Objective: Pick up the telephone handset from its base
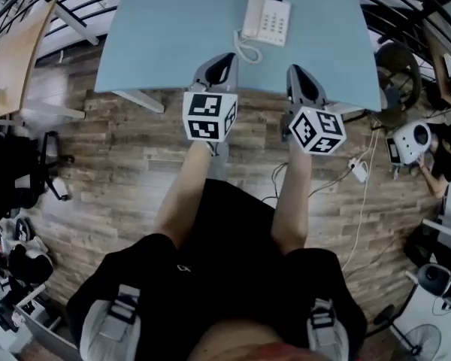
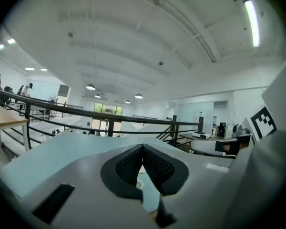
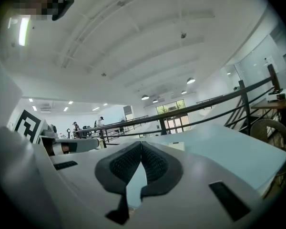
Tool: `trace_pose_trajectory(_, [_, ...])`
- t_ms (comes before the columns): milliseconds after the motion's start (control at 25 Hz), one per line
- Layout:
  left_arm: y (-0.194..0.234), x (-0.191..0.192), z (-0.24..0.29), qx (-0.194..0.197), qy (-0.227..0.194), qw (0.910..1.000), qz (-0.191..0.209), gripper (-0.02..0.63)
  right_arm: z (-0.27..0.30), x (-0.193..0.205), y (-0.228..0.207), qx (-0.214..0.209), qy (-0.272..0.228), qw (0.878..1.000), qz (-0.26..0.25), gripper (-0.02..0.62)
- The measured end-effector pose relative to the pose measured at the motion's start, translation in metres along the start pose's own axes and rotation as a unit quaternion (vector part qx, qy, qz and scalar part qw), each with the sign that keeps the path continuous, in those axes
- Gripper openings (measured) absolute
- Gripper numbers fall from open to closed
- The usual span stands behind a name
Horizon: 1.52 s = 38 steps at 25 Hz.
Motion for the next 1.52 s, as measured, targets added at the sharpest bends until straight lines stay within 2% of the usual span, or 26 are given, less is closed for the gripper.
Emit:
trace_pose_trajectory(200, [0.044, 0.023, 0.085, 0.008, 0.064, 0.9976, -0.025, 0.0, 0.082, 0.021, -0.034, 0.006, 0.038, 0.999, 0.038, -0.005])
trace_pose_trajectory(440, [0.098, 0.017, 0.154, 0.017, 0.08, 0.9953, -0.052, 0.0, 0.166, 0.007, -0.04, 0.007, 0.054, 0.998, 0.022, -0.005])
trace_pose_trajectory(600, [0.107, 0.022, 0.183, 0.031, 0.097, 0.9928, -0.063, 0.0, 0.191, 0.013, -0.053, 0.0, 0.078, 0.997, 0.024, -0.005])
trace_pose_trajectory(760, [0.111, 0.028, 0.203, 0.035, 0.107, 0.9908, -0.076, 0.0, 0.207, 0.022, -0.07, -0.016, 0.101, 0.994, 0.049, 0.0])
trace_pose_trajectory(800, [0.112, 0.032, 0.207, 0.035, 0.111, 0.9899, -0.08, 0.0, 0.211, 0.027, -0.075, -0.016, 0.109, 0.992, 0.057, 0.011])
trace_pose_trajectory(880, [0.117, 0.045, 0.214, 0.033, 0.126, 0.9876, -0.087, 0.0, 0.224, 0.039, -0.085, -0.021, 0.133, 0.988, 0.074, 0.102])
trace_pose_trajectory(960, [0.123, 0.059, 0.219, 0.029, 0.144, 0.985, -0.091, 0.0, 0.239, 0.052, -0.094, -0.03, 0.162, 0.983, 0.085, 0.137])
trace_pose_trajectory(1120, [0.13, 0.075, 0.234, 0.02, 0.161, 0.982, -0.097, 0.0, 0.271, 0.067, -0.118, -0.039, 0.198, 0.976, 0.083, 0.146])
trace_pose_trajectory(1280, [0.13, 0.085, 0.236, 0.017, 0.177, 0.9791, -0.098, 0.0, 0.288, 0.085, -0.128, -0.061, 0.24, 0.964, 0.098, 0.204])
trace_pose_trajectory(1520, [0.137, 0.099, 0.241, 0.001, 0.195, 0.9759, -0.099, 0.0, 0.317, 0.1, -0.147, -0.069, 0.258, 0.953, 0.142, 0.232])
Point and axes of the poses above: the fingertips, and each gripper's own axes: z forward along the fingers, y to its left, x out of its underside, the point moved 8 cm from there along -z, backward along the fingers, and after that the axes turned 6 degrees about -x, right-handed, at the moved point
